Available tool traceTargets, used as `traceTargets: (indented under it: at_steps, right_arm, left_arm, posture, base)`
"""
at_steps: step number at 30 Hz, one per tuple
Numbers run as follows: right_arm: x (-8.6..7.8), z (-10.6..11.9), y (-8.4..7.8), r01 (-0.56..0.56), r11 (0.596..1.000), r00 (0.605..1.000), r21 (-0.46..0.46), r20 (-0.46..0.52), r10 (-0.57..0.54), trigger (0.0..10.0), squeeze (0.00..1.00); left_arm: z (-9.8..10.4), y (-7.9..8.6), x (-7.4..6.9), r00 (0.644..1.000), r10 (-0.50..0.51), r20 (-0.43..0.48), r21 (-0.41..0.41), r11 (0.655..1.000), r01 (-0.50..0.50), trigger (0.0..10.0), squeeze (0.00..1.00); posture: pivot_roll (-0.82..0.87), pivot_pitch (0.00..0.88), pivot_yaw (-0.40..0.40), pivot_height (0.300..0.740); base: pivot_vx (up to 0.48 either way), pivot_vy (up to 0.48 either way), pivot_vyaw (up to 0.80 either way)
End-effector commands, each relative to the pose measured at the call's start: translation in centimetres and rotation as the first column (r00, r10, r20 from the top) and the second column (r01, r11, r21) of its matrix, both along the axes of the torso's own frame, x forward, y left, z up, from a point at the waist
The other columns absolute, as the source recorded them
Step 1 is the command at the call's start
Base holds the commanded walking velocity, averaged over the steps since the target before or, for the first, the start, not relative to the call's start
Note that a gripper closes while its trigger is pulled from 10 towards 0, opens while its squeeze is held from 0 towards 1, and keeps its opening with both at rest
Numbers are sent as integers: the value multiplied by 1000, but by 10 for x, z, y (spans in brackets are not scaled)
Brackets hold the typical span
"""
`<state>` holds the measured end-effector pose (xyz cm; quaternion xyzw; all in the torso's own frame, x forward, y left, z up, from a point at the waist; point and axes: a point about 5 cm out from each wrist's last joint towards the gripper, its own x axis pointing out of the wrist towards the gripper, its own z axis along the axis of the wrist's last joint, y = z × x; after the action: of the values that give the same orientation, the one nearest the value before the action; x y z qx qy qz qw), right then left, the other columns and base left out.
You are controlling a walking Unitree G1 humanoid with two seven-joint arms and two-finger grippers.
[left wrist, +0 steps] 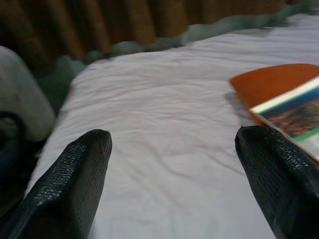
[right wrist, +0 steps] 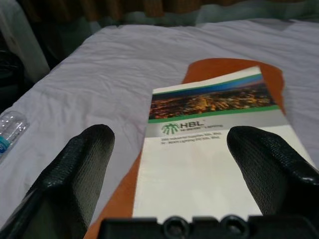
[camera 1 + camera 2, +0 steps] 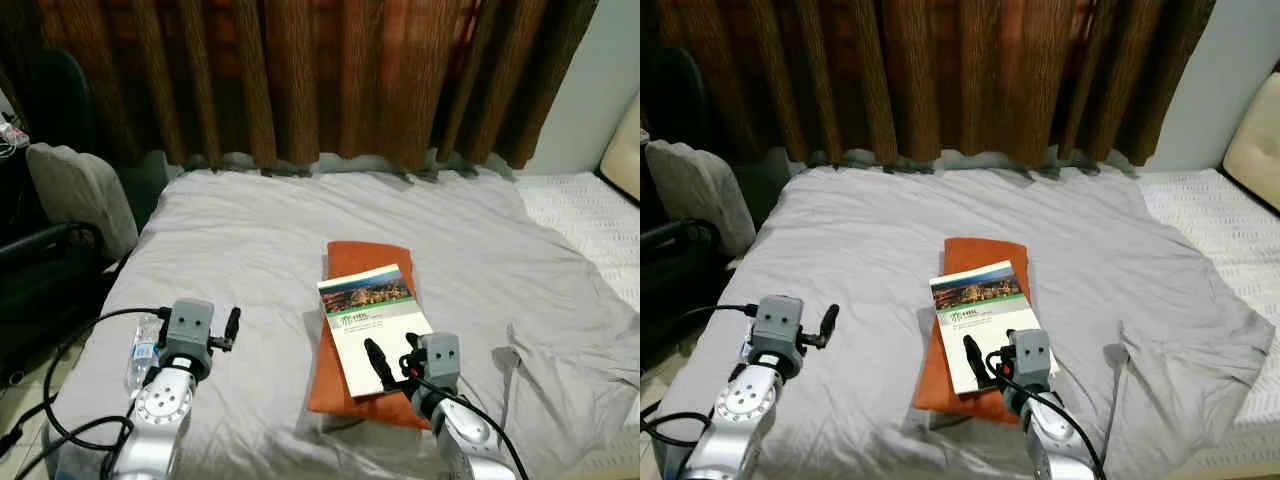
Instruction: Clean up the room
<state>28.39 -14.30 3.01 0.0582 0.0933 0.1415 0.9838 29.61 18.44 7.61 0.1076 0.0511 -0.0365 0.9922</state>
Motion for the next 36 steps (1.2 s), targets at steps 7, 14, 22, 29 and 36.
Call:
traceTargets:
  at_steps: [7,14,22,29,36]
  right_arm:
    - [0,0,-9,15,1000,1000,-17,-3,-15,10000,0]
    - [0,-1,-10,13,1000,1000,-20,-7,-13,10000,0]
    - [0,-1,-10,13,1000,1000,-21,-10,-13,10000,0]
    - [-2,-2,-10,14,1000,1000,-23,-14,-14,10000,0]
    - [-2,-2,-10,11,1000,1000,-24,-17,-12,10000,0]
  left_arm:
    - [0,-8,3,1000,-29,1,17,999,29,10000,0]
    - [-2,-9,2,1000,-27,-3,27,999,27,10000,0]
    - [-3,-7,2,1000,-4,-9,14,1000,4,10000,0]
    - [-3,-9,2,1000,-17,-4,16,1000,17,10000,0]
    - [-3,-10,2,1000,-12,-9,19,1000,12,10000,0]
  posture:
    - [78,0,-32,740]
    - [79,0,-34,740]
    - [79,0,-34,740]
    - [72,0,-32,740]
    - [70,0,-31,740]
  base:
    - [462,0,0]
    - [441,0,0]
    - [198,-134,0]
    - [0,-367,0]
    - [0,-429,0]
